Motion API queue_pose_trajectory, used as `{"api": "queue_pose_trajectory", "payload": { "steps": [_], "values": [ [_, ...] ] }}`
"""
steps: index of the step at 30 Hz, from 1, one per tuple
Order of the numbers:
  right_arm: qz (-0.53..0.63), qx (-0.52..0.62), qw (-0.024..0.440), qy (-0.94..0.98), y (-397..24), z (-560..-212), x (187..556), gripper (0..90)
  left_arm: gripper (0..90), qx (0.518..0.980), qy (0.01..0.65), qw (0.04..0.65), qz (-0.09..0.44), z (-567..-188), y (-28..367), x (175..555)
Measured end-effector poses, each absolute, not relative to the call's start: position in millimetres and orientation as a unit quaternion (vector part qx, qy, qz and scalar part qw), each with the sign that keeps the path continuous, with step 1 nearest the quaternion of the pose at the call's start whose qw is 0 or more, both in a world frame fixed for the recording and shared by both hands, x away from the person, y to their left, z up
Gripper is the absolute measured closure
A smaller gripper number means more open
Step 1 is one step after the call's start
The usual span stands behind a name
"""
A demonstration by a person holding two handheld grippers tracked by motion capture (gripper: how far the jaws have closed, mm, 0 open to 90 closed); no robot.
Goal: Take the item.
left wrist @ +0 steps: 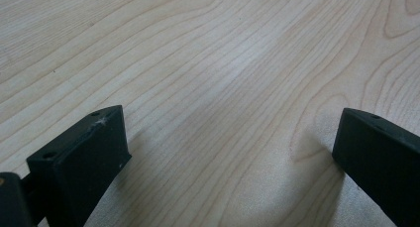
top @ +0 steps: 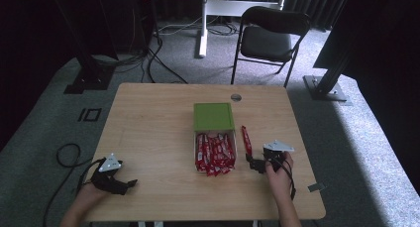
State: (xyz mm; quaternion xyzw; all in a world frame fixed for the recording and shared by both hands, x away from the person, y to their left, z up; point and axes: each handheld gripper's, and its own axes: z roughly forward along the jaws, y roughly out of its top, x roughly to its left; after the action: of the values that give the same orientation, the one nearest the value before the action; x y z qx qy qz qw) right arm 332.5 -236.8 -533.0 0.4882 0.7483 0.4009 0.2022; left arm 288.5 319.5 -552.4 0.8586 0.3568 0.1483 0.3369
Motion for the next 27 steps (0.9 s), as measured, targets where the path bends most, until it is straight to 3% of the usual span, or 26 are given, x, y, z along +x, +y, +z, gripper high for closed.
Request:
{"api": "queue_pose_trajectory", "payload": {
  "steps": [25, 27],
  "values": [
    [0.37, 0.42, 0.196, 0.805, -286, -547, 302, 16.6, 1.5, 0.859, 0.357, 0.337, 0.148, -552, 319, 289],
    [0.367, 0.42, 0.196, 0.806, -290, -549, 300, 13.2, 1.5, 0.859, 0.357, 0.337, 0.148, -552, 319, 289]
  ]
}}
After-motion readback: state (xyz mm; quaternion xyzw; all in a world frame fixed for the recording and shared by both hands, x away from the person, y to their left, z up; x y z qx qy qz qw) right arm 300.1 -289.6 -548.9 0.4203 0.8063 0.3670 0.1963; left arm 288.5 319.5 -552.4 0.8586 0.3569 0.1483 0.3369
